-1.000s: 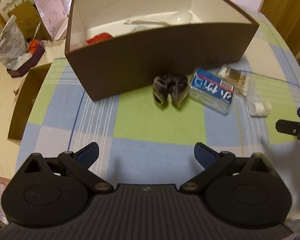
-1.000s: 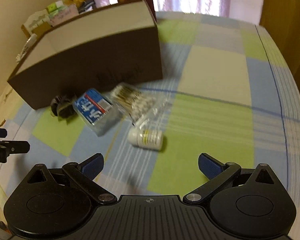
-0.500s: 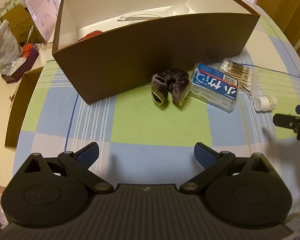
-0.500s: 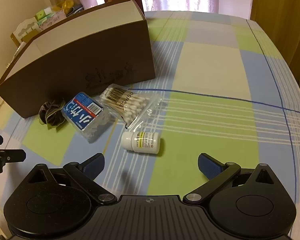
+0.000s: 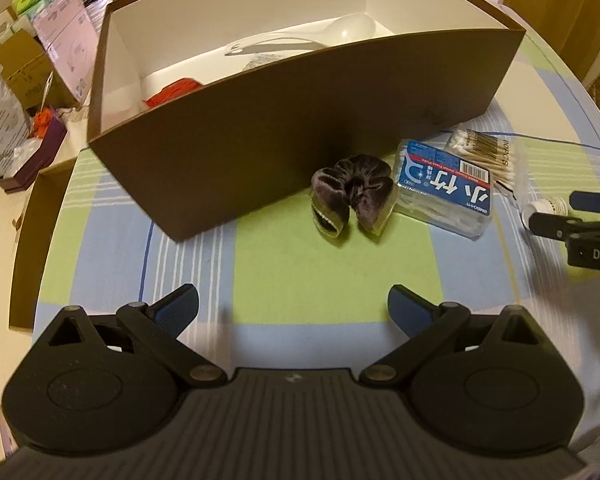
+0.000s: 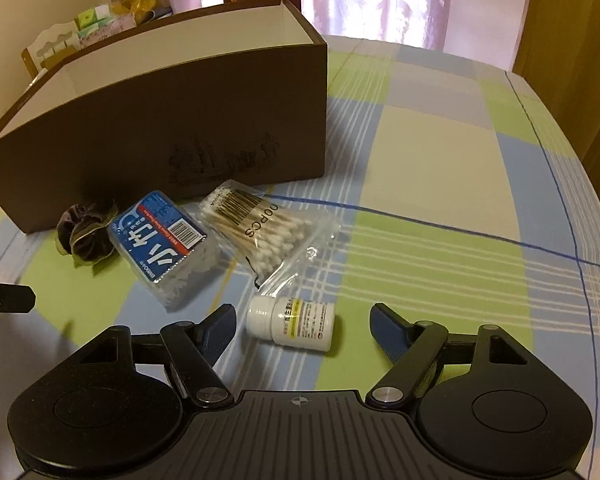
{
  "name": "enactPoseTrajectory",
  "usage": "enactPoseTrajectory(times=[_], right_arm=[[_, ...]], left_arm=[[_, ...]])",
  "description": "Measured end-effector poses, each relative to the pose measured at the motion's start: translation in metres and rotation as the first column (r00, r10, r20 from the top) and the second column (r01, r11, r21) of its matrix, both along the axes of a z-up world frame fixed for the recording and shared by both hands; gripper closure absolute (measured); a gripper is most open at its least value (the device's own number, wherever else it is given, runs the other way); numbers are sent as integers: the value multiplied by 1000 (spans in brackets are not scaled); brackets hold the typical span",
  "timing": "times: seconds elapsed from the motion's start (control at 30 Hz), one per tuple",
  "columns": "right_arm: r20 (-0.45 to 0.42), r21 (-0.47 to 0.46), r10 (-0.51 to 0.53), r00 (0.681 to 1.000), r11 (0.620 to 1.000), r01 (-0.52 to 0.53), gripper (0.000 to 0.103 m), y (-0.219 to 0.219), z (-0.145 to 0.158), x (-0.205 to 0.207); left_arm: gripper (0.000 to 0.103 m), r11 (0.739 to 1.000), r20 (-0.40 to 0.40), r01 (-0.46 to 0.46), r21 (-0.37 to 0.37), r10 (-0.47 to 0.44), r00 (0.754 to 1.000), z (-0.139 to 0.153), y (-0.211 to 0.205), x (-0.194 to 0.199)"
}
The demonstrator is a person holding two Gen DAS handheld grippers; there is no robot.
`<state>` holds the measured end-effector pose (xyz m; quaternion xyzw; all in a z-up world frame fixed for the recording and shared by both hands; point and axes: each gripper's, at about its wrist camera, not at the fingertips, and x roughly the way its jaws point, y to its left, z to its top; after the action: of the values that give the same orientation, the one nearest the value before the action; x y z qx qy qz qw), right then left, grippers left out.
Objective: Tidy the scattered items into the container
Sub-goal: 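Grasp the white pill bottle with the right gripper, then grasp the dark brown scrunchie with the left gripper while the right holds the bottle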
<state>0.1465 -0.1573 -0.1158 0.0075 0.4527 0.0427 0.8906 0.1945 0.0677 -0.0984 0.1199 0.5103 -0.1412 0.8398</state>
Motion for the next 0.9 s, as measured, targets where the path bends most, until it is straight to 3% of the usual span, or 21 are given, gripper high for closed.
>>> enactPoseTrajectory(times=[0.03, 0.07, 0.33, 0.53, 0.6, 0.77, 0.83, 0.87, 0.9], right_arm=[[-4, -3, 5, 1000, 1000, -5, 50, 0, -2, 1], [-12, 3, 13, 1000, 1000, -13, 54, 0, -4, 2], [-22, 13, -10, 1000, 1000, 10, 54, -15, -3, -6], [-27, 25, -42, 999, 999, 43, 54, -26, -5, -14], [-29, 27, -48, 998, 998, 49, 54, -26, -6, -16], [-31, 30, -54, 998, 998, 55, 54, -28, -7, -18], [-33, 29, -55, 998, 998, 55, 54, -28, -7, -18], [-34, 28, -54, 998, 998, 55, 54, -27, -6, -17], [-35, 26, -52, 998, 998, 53, 54, -27, -6, -17]], left_arm=[[4, 1000, 1, 8, -2, -8, 1000, 0, -1, 1], [4, 1000, 3, 15, -2, -15, 1000, -1, -2, 2], [10, 995, 31, 92, -23, -92, 995, -2, -11, 6], [17, 977, 115, 211, 3, -210, 971, -9, -29, 9], [26, 975, 119, 223, -4, -221, 968, -12, -33, 14], [33, 977, 110, 202, -74, -193, 975, -19, -31, 32], [48, 977, 107, 195, -91, -185, 977, -22, -30, 35], [66, 976, 99, 194, -98, -184, 978, -23, -29, 37], [77, 976, 83, 193, -105, -184, 979, -25, -27, 38]])
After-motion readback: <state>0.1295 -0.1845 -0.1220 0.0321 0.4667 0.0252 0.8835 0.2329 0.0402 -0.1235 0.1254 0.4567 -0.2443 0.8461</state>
